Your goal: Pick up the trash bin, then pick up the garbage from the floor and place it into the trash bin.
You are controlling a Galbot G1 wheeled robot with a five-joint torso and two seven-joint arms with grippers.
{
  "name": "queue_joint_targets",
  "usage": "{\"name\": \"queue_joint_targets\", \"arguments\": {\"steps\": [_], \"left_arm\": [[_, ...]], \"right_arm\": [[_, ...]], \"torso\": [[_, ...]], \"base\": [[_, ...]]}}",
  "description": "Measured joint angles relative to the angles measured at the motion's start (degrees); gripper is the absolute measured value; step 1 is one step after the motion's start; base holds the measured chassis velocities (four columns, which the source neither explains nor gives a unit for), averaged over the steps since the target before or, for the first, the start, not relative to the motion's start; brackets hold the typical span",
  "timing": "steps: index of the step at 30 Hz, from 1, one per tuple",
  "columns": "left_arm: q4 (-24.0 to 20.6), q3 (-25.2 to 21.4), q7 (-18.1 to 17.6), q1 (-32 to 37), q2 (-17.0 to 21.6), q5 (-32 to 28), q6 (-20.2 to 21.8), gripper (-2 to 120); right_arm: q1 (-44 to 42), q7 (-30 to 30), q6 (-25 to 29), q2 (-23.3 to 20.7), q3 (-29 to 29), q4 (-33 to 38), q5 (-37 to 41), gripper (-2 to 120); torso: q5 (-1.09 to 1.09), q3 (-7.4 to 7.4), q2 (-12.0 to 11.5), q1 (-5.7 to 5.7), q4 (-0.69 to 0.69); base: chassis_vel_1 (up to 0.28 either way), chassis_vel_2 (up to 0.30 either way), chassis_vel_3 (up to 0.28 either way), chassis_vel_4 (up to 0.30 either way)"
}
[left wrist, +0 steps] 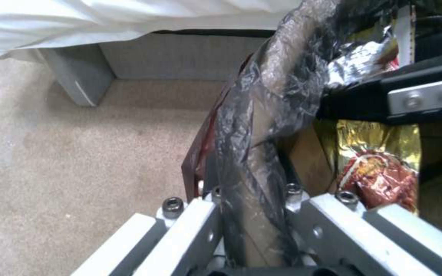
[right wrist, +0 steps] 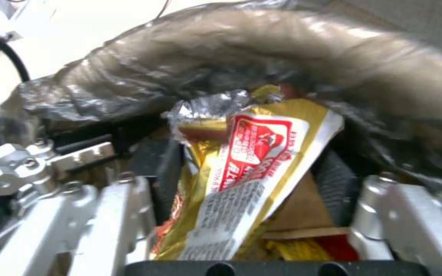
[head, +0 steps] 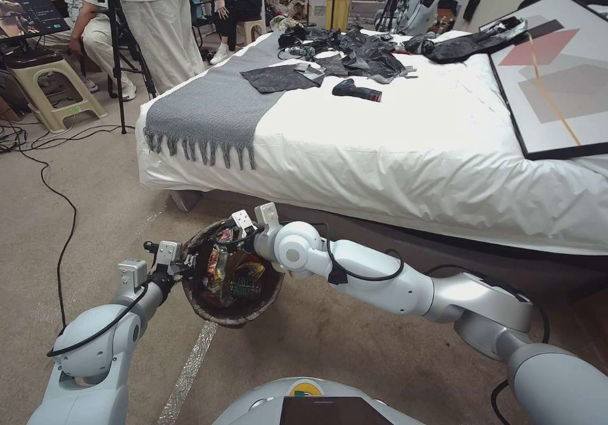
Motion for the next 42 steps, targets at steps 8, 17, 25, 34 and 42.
{"name": "queue_joint_targets", "arguments": {"steps": [8, 17, 25, 34, 42], "left_arm": [[-0.7, -0.2, -0.2, 0.4, 0.7, -0.5, 0.0, 0], [-0.9, -0.2, -0.2, 0.5, 0.4, -0.6, 0.0, 0], [-0.9, -0.1, -0.1, 0.5, 0.1, -0.5, 0.0, 0], [-0.8, -0.7, -0.2, 0.6, 0.2, -0.2, 0.0, 0], [-0.3, -0.6, -0.1, 0.5, 0.2, -0.1, 0.1, 0]], "right_arm": [[-0.2, 0.0, -0.6, -1.5, 0.7, 1.7, 0.0, 91], [-0.1, 0.3, -1.1, -3.6, 1.0, 3.3, -0.1, 100], [0.0, 0.3, -1.4, -5.3, 1.7, 4.4, -0.2, 100], [0.8, 0.8, -1.6, -9.5, 4.4, 9.1, 0.3, 100], [-1.3, 1.3, -1.9, -16.2, 12.3, 18.1, 2.3, 100]], "torso": [[0.01, 0.0, 0.0, 0.0, 0.0], [0.01, 0.0, 0.0, 0.0, 0.0], [0.01, 0.0, 0.0, 0.0, 0.0], [0.0, -0.01, 0.0, 0.0, 0.01], [0.02, -0.01, 0.0, 0.0, -0.02]], "base": [[0.0, 0.0, 0.0, 0.0], [0.0, 0.0, 0.0, 0.0], [0.0, 0.0, 0.0, 0.0], [0.0, 0.0, 0.0, 0.0], [0.0, 0.0, 0.0, 0.0]]}}
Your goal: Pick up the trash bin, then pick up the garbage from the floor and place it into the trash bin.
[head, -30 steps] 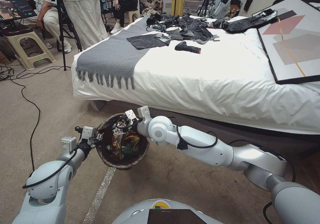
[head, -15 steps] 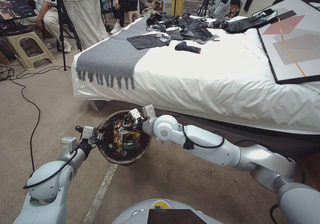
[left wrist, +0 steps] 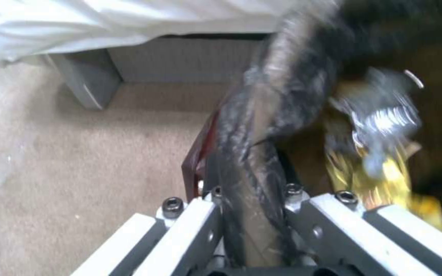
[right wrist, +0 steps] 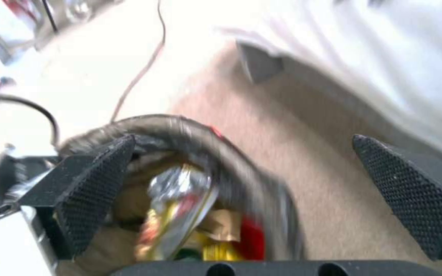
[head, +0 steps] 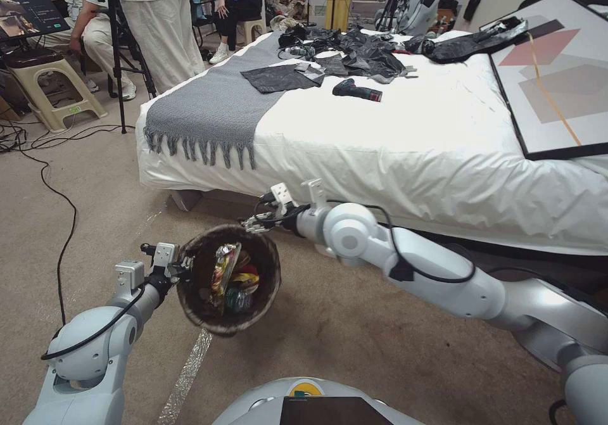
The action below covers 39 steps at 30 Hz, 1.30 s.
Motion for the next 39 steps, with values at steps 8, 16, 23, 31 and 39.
{"name": "queue_joint_targets", "arguments": {"steps": [8, 16, 23, 31, 39], "left_arm": [[0.4, 0.6, 0.0, -0.1, -0.7, 0.8, 0.0, 0], [-1.4, -0.9, -0.1, 0.4, 0.0, -0.3, 0.0, 0], [-1.8, -1.1, -0.3, 0.6, 0.1, -0.8, 0.0, 0], [-2.3, -0.7, -0.4, 0.5, -0.1, -0.9, 0.0, 0], [-3.0, -0.7, -0.4, 0.8, 0.0, -0.9, -0.1, 0]], "right_arm": [[-1.3, -0.3, -0.1, -2.0, 1.5, 2.1, 0.6, 100], [-2.6, -0.6, -0.2, -2.2, 3.1, 3.5, 0.7, 100], [-9.6, -0.6, -0.6, -7.0, 12.7, 11.2, 0.7, 100], [-27.0, -3.6, -1.0, -13.1, 33.4, 16.8, -6.7, 100], [-44.4, -5.6, -1.4, -9.2, 54.7, 20.5, -11.8, 100]], "torso": [[-0.02, 0.0, 0.0, 0.0, 0.02], [-0.02, 0.01, 0.0, 0.0, 0.03], [-0.02, 0.0, 0.0, 0.0, 0.02], [-0.01, 0.0, 0.0, 0.0, -0.01], [-0.01, 0.0, 0.0, 0.0, 0.03]], "base": [[0.0, 0.0, 0.0, 0.0], [0.0, 0.0, 0.0, 0.0], [0.0, 0.0, 0.0, 0.0], [0.0, 0.0, 0.0, 0.0], [0.0, 0.0, 0.0, 0.0]]}}
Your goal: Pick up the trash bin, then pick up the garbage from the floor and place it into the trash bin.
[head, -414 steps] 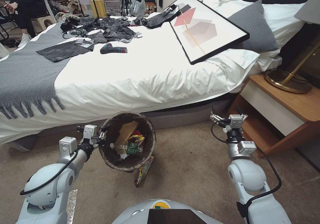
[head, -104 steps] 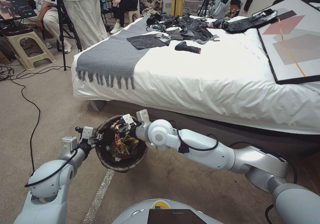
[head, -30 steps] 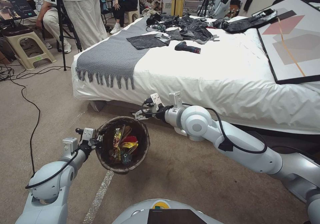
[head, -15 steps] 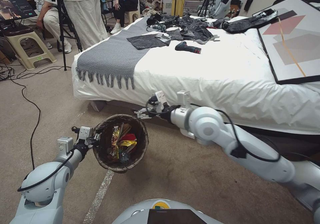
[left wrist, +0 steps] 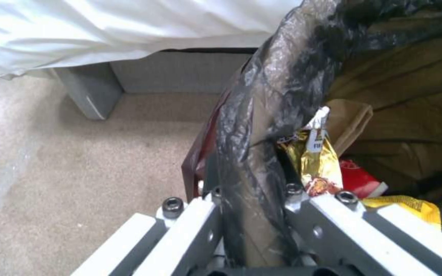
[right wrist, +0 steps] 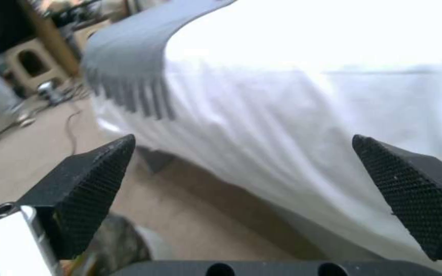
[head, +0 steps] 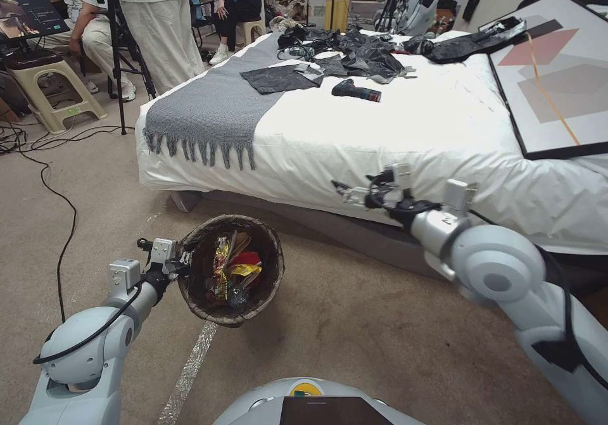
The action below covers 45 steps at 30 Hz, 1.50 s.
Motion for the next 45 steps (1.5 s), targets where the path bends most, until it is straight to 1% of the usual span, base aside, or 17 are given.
{"name": "queue_joint_targets", "arguments": {"steps": [2, 3, 5, 6, 8, 10, 11, 13, 14, 16, 17, 20, 21, 24, 27, 33, 45], "left_arm": [[-0.2, 0.0, 0.0, 0.1, 0.0, -0.2, 0.0, 0], [-0.2, 0.0, 0.0, 0.1, 0.0, -0.2, 0.0, 0], [-0.4, 0.0, -0.1, 0.1, 0.1, -0.5, 0.0, 0], [-0.4, -0.1, -0.1, 0.1, 0.1, -0.6, 0.0, 0], [-0.4, -0.1, -0.1, 0.1, 0.1, -0.6, 0.0, 0], [-0.4, -0.1, -0.2, -0.1, 0.1, -0.7, 0.0, 0], [-0.4, -0.1, -0.2, -0.1, 0.1, -0.7, 0.0, 0], [-0.4, 0.1, -0.2, -0.2, 0.0, -0.8, 0.0, 0], [-0.4, 0.1, -0.2, -0.2, 0.0, -0.8, 0.0, 0], [-0.4, 0.2, -0.3, -0.2, -0.2, -0.9, 0.0, 0], [-0.4, 0.2, -0.3, -0.2, -0.2, -0.9, 0.0, 0], [-0.4, 0.2, -0.5, -0.1, -0.6, -0.9, 0.0, 0], [-0.4, 0.2, -0.5, -0.1, -0.6, -0.9, 0.0, 0], [-0.4, 0.2, -0.8, 0.0, -0.8, -1.0, 0.0, 0], [-0.6, 0.2, -0.9, 0.1, -0.8, -1.0, 0.0, 0], [-0.9, 0.1, -1.2, 0.4, -1.0, -1.0, 0.0, 0], [-1.6, 0.2, -1.7, 0.9, -1.9, -1.0, 0.0, 0]], "right_arm": [[-5.8, -2.1, -0.1, 2.9, 5.2, 0.8, -5.0, 100], [-5.8, -2.1, -0.1, 2.9, 5.2, 0.8, -5.0, 100], [-12.7, -5.3, 0.3, 6.4, 10.1, 1.2, -12.2, 100], [-16.1, -7.8, 1.4, 8.3, 12.7, 1.2, -16.8, 100], [-17.2, -8.7, 1.9, 8.9, 13.6, 1.2, -18.3, 100], [-21.9, -12.7, 5.4, 12.8, 17.4, 0.6, -25.6, 100], [-21.9, -12.7, 5.4, 12.8, 17.4, 0.6, -25.6, 100], [-24.5, -16.0, 10.1, 16.4, 19.4, -1.0, -34.2, 100], [-24.5, -16.0, 10.1, 16.4, 19.4, -1.0, -34.2, 100], [-25.7, -18.6, 15.2, 20.6, 20.9, -2.9, -41.7, 100], [-25.7, -18.6, 15.2, 20.6, 20.9, -2.9, -41.7, 100], [-27.1, -19.8, 18.6, 25.9, 21.8, -4.0, -45.8, 100], [-27.1, -19.8, 18.6, 25.9, 21.8, -4.0, -45.8, 100], [-28.4, -21.6, 24.1, 29.8, 22.2, -5.2, -53.7, 100], [-29.0, -22.3, 27.4, 31.4, 22.3, -5.8, -57.7, 100], [-29.8, -23.5, 32.4, 32.3, 22.2, -6.6, -62.1, 100], [-29.9, -23.9, 35.2, 33.0, 21.2, -6.8, -65.5, 100]], "torso": [[0.01, 0.0, 0.0, 0.0, 0.0], [0.01, 0.0, 0.0, 0.0, 0.0], [0.01, 0.0, 0.0, 0.0, -0.02], [0.01, 0.0, 0.0, 0.0, -0.03], [0.0, 0.0, 0.0, 0.0, -0.03], [-0.02, 0.0, 0.0, 0.0, -0.02], [-0.02, 0.0, 0.0, 0.0, -0.02], [-0.01, 0.0, 0.0, 0.0, -0.02], [-0.01, 0.0, 0.0, 0.0, -0.02], [-0.01, 0.0, 0.0, 0.0, -0.02], [-0.01, 0.0, 0.0, 0.0, -0.02], [-0.02, 0.0, 0.0, 0.0, -0.01], [-0.02, 0.0, 0.0, 0.0, -0.01], [-0.02, 0.0, 0.0, 0.0, -0.01], [-0.02, 0.0, 0.0, 0.0, -0.01], [-0.02, 0.0, 0.0, 0.0, -0.01], [-0.02, 0.0, 0.0, 0.0, -0.01]], "base": [[0.0, 0.0, 0.0, 0.0], [0.0, 0.0, 0.0, 0.0], [0.0, 0.0, 0.0, 0.0], [0.0, 0.0, 0.0, 0.0], [0.0, 0.0, 0.0, 0.0], [0.0, 0.0, 0.0, 0.0], [0.0, 0.0, 0.0, 0.0], [0.0, 0.0, 0.0, 0.0], [0.0, 0.0, 0.0, 0.0], [0.0, 0.0, 0.0, 0.0], [0.0, 0.0, 0.0, 0.0], [0.0, 0.0, 0.0, 0.0], [0.0, 0.0, 0.0, 0.0], [0.0, 0.0, 0.0, 0.0], [0.0, 0.0, 0.0, 0.0], [0.0, 0.0, 0.0, 0.0], [0.0, 0.0, 0.0, 0.0]]}}
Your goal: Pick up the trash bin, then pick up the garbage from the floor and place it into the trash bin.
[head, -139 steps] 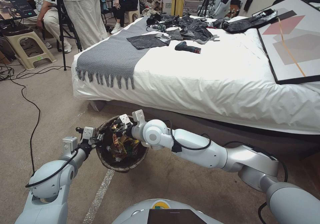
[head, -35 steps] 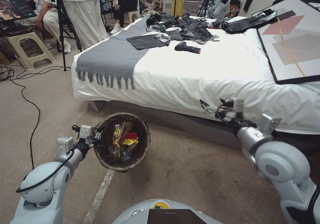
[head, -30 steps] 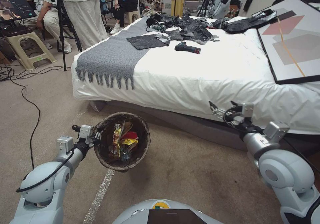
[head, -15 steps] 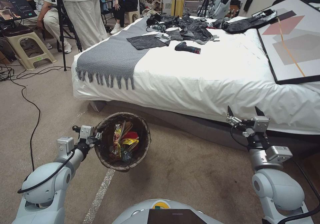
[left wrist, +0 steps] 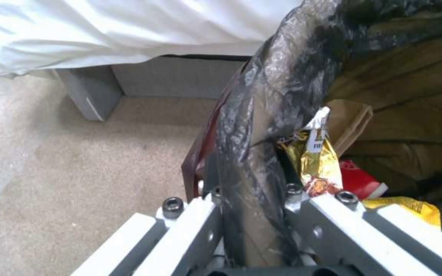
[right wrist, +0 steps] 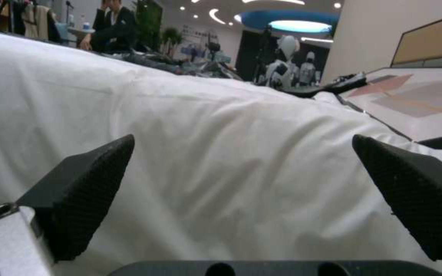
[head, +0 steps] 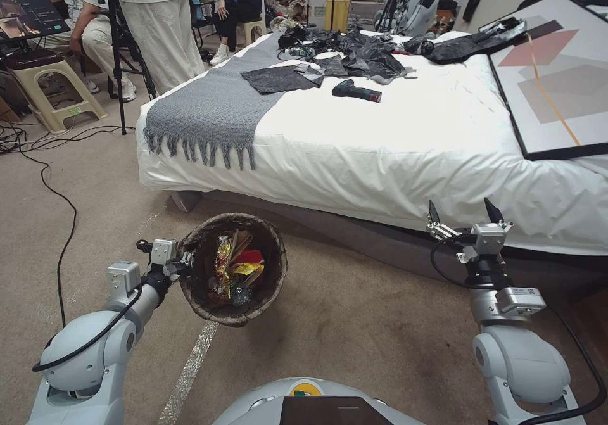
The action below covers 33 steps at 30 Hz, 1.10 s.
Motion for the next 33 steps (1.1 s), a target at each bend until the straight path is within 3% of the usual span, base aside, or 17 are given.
{"name": "queue_joint_targets", "arguments": {"steps": [14, 33], "left_arm": [[-0.8, 0.3, -1.7, 0.1, 0.2, -1.6, 0.0, 0], [-1.2, -0.1, -0.5, 0.1, 0.3, -1.8, 0.0, 0]], "right_arm": [[0.0, 0.0, 0.6, 0.0, -0.1, -0.6, -0.3, 100], [0.0, 0.2, 0.5, 0.0, -0.2, -1.1, 0.0, 100]], "torso": [[0.0, 0.0, 0.0, 0.0, 0.0], [0.01, 0.0, 0.0, 0.0, -0.01]], "base": [[0.0, 0.0, 0.0, 0.0], [0.006, 0.0, 0.002, 0.001]]}}
